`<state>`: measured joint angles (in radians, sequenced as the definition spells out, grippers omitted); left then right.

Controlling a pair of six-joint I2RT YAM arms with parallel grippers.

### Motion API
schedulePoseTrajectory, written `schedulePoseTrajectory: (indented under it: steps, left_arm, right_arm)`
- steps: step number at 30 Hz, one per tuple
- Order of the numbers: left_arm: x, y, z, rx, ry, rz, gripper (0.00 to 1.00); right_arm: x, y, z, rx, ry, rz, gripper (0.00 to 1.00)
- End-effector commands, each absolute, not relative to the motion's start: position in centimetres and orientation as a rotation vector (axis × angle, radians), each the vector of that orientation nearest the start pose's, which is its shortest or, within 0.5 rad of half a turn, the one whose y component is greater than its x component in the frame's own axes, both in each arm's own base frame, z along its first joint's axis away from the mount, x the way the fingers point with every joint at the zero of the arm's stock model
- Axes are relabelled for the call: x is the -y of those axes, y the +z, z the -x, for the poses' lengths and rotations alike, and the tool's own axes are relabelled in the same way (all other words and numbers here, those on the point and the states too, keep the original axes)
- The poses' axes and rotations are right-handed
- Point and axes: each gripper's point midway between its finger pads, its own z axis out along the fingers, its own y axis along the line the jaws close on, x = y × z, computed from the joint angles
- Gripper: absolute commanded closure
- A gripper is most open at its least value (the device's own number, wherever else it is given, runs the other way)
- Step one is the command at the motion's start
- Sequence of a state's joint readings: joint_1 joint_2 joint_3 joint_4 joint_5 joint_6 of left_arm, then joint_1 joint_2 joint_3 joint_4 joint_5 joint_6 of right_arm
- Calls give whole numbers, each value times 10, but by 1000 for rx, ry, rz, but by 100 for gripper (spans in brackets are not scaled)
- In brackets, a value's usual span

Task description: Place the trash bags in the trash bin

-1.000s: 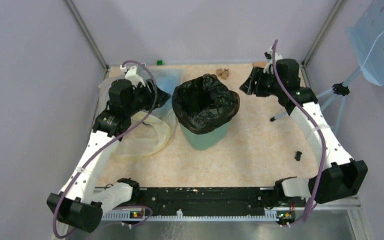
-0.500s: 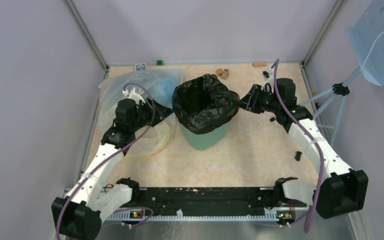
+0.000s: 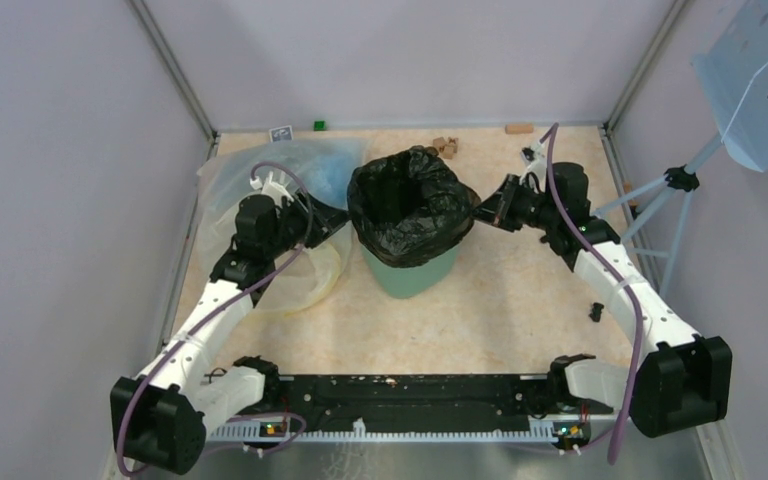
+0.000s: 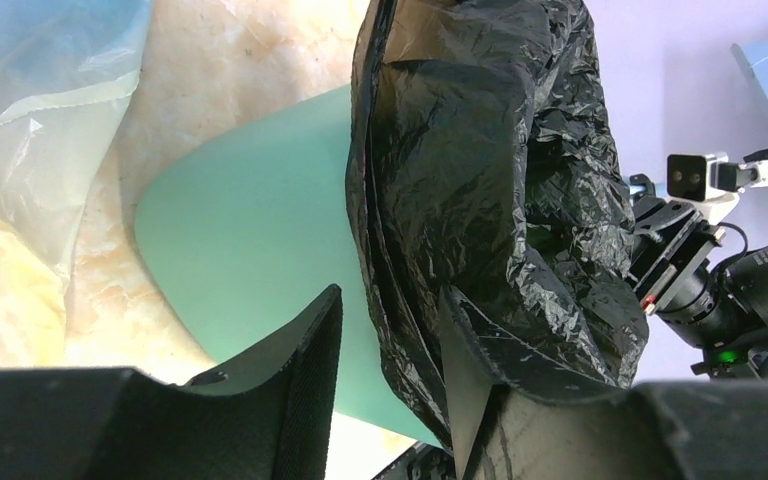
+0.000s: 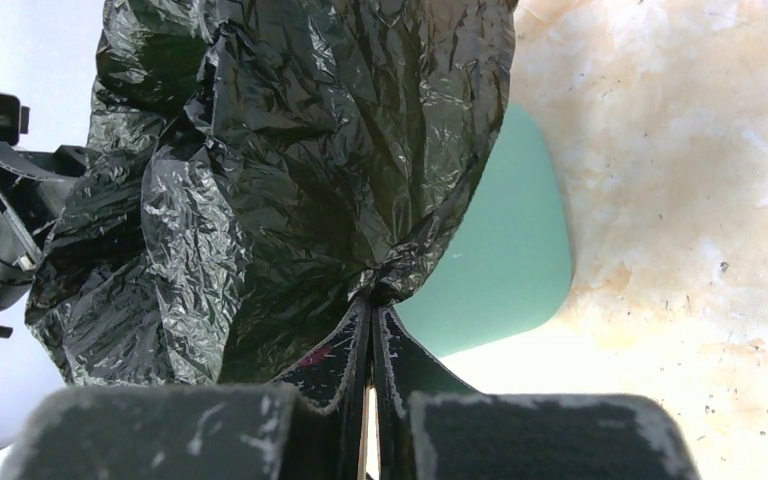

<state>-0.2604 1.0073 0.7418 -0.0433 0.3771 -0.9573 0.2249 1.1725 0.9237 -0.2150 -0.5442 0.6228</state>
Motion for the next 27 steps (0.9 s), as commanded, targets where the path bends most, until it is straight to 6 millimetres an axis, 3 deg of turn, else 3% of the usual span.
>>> schedulePoseTrajectory:
  steps: [1, 8, 27]
  left_arm:
    - [183, 248, -306, -1929, -1204, 409, 55]
    - [188, 237, -310, -1950, -1231, 411, 56]
    - [191, 188, -311, -2046, -1225, 418, 57]
  right_arm:
    - [-188, 238, -311, -2091, 1111, -47, 100]
    - [-188, 227, -312, -2115, 1106, -45, 100]
    - [-187, 165, -311, -2219, 1081, -73, 100]
